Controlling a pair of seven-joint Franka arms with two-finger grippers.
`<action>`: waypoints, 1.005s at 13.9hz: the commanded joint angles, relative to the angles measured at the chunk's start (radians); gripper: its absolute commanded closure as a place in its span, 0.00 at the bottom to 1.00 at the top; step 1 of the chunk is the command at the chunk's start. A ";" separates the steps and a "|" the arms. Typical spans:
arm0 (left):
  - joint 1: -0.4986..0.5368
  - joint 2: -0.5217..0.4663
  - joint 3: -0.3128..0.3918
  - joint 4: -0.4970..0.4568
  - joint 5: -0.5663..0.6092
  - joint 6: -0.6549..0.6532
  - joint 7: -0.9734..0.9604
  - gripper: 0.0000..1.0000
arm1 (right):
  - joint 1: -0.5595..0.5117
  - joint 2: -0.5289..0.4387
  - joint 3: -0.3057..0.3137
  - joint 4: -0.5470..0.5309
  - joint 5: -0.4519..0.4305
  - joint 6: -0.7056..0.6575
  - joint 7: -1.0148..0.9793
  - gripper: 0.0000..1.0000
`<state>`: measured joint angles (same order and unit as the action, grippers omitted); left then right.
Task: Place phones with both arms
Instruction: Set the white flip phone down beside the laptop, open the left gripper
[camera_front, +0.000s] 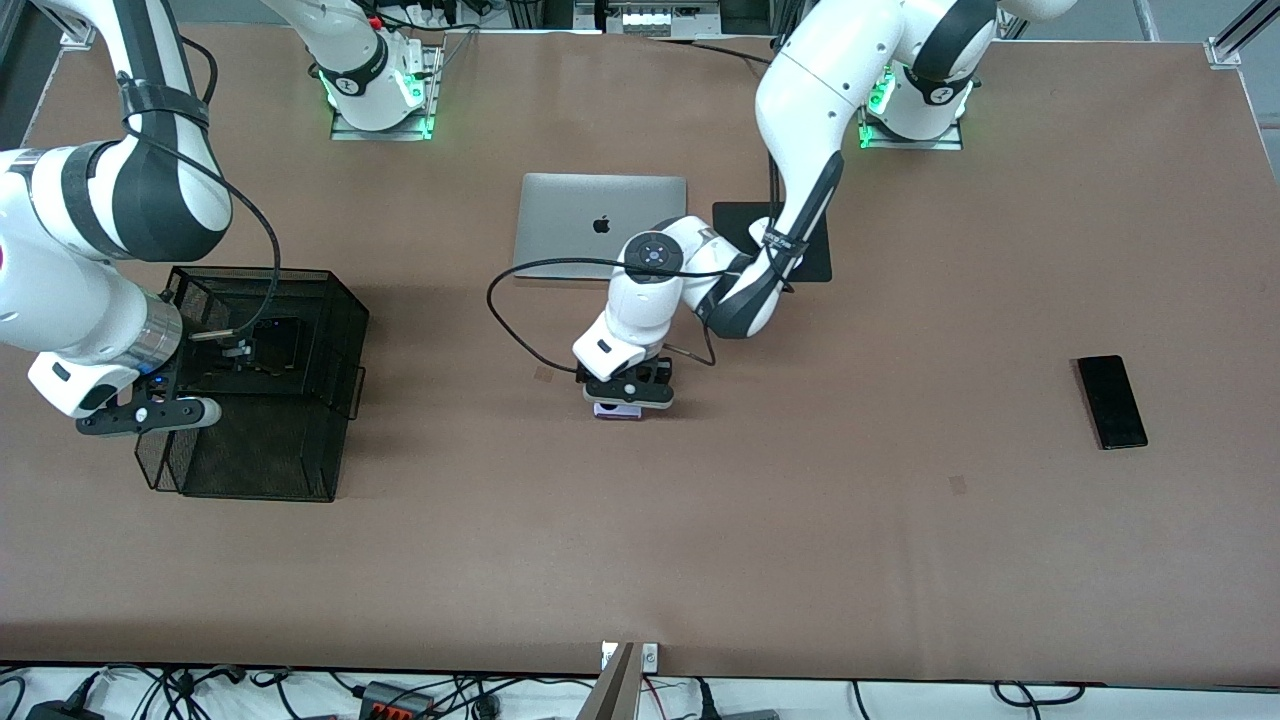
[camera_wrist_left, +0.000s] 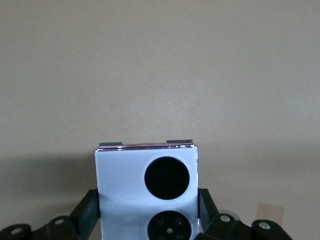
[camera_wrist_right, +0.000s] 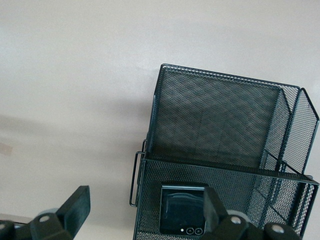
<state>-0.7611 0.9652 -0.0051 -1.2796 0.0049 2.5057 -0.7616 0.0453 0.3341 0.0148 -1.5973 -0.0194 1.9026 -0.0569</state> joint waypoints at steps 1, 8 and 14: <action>-0.014 0.035 0.020 0.072 0.017 -0.021 -0.005 0.16 | 0.001 0.005 0.001 0.010 -0.001 -0.002 0.000 0.00; -0.004 0.027 0.020 0.083 0.015 -0.028 0.002 0.00 | -0.001 0.011 0.001 0.010 0.003 0.001 0.000 0.00; 0.095 -0.078 0.016 0.077 -0.061 -0.216 0.176 0.00 | 0.042 0.014 0.004 0.010 0.009 0.042 -0.009 0.00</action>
<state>-0.6969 0.9471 0.0166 -1.1969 -0.0052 2.4064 -0.7018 0.0666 0.3469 0.0169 -1.5973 -0.0190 1.9342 -0.0573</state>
